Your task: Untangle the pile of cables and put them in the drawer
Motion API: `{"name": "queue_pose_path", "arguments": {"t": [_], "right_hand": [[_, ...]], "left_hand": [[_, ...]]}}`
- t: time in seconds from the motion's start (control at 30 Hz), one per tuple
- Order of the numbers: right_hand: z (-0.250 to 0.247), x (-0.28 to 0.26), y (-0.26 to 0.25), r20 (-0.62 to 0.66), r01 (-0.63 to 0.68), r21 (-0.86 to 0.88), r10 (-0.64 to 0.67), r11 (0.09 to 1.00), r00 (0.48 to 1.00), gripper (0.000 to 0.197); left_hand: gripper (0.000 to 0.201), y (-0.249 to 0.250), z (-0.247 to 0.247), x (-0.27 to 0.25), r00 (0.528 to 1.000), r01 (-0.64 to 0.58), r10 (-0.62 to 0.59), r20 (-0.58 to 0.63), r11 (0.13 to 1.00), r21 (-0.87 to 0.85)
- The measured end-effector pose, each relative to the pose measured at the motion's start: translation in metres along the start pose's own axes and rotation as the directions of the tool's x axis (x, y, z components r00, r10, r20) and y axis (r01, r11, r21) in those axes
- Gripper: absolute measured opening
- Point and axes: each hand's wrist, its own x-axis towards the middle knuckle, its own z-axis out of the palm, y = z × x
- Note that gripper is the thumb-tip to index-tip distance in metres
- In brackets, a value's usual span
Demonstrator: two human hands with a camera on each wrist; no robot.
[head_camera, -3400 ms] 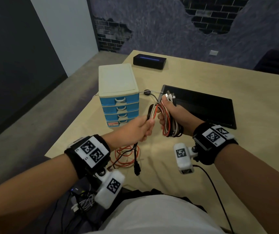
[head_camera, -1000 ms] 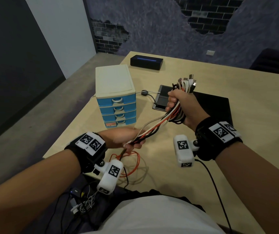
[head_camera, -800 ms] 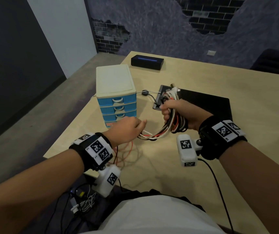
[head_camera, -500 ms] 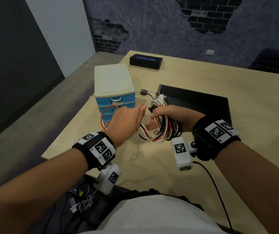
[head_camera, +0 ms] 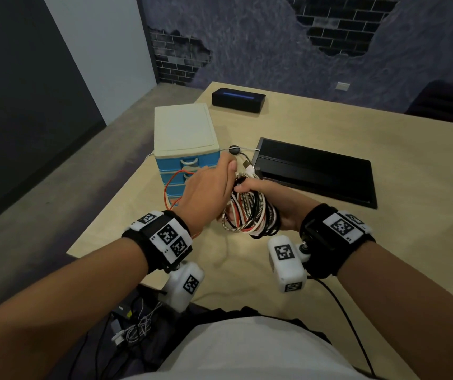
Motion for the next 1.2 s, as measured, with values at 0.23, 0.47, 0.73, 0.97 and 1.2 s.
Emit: {"name": "queue_pose_path", "arguments": {"t": [0.23,0.47,0.73,0.97,1.2], "right_hand": [[-0.003,0.006,0.007,0.090,0.000,0.080,-0.007,0.997,0.996,0.035],[-0.002,0.011,0.004,-0.024,0.021,-0.139,-0.024,0.990,0.999,0.017],[0.001,0.018,0.010,-0.040,0.140,-0.220,-0.152,0.965,0.988,0.019],[-0.008,0.014,0.012,-0.138,0.161,-0.203,-0.191,0.966,0.972,0.021],[-0.024,0.012,0.000,-0.198,0.205,-0.162,-0.236,0.965,0.951,0.012]], "left_hand": [[0.045,0.000,-0.002,0.005,0.999,-0.043,0.043,0.003,0.999,0.002],[0.029,-0.005,-0.003,0.010,0.995,-0.042,0.048,0.093,0.997,-0.061],[0.023,-0.012,-0.012,0.026,0.970,0.044,0.031,0.240,0.952,-0.303],[0.075,-0.032,-0.028,0.036,0.680,0.687,-0.200,0.706,0.512,-0.516],[0.075,-0.047,-0.018,0.018,0.619,0.702,-0.068,0.783,0.495,-0.512]]}}
